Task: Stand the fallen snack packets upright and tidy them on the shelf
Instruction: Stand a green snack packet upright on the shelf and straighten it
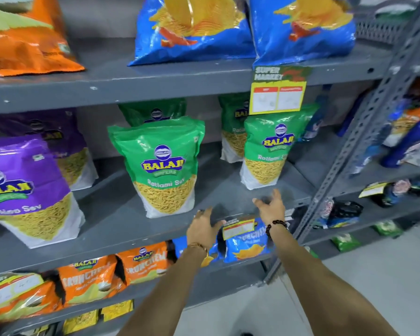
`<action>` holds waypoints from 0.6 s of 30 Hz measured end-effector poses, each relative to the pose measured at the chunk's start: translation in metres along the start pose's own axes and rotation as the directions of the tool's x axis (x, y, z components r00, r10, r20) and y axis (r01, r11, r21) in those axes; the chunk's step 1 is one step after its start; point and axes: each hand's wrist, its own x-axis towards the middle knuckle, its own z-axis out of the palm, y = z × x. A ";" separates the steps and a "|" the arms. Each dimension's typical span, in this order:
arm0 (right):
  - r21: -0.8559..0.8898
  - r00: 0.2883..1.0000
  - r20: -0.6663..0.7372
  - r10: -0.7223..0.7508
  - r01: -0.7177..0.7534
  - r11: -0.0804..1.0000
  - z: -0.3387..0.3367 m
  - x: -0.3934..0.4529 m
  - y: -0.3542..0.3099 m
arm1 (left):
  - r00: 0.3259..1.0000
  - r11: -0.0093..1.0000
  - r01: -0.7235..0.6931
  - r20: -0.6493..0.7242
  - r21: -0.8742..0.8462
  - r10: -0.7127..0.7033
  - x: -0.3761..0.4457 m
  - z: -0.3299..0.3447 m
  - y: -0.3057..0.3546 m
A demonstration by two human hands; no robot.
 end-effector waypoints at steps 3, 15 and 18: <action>-0.020 0.999 0.042 0.020 -0.019 1.000 -0.024 0.041 0.002 | 0.999 1.000 -0.018 0.035 0.012 0.018 0.029 0.019 0.028; -0.077 0.877 0.481 0.005 0.037 0.996 -0.059 0.155 -0.008 | 0.981 0.955 0.186 -0.012 -0.230 -0.194 0.112 0.046 0.100; -0.087 0.856 0.516 -0.018 0.073 0.994 -0.056 0.162 -0.007 | 0.985 0.962 0.166 -0.017 -0.216 -0.174 0.114 0.048 0.104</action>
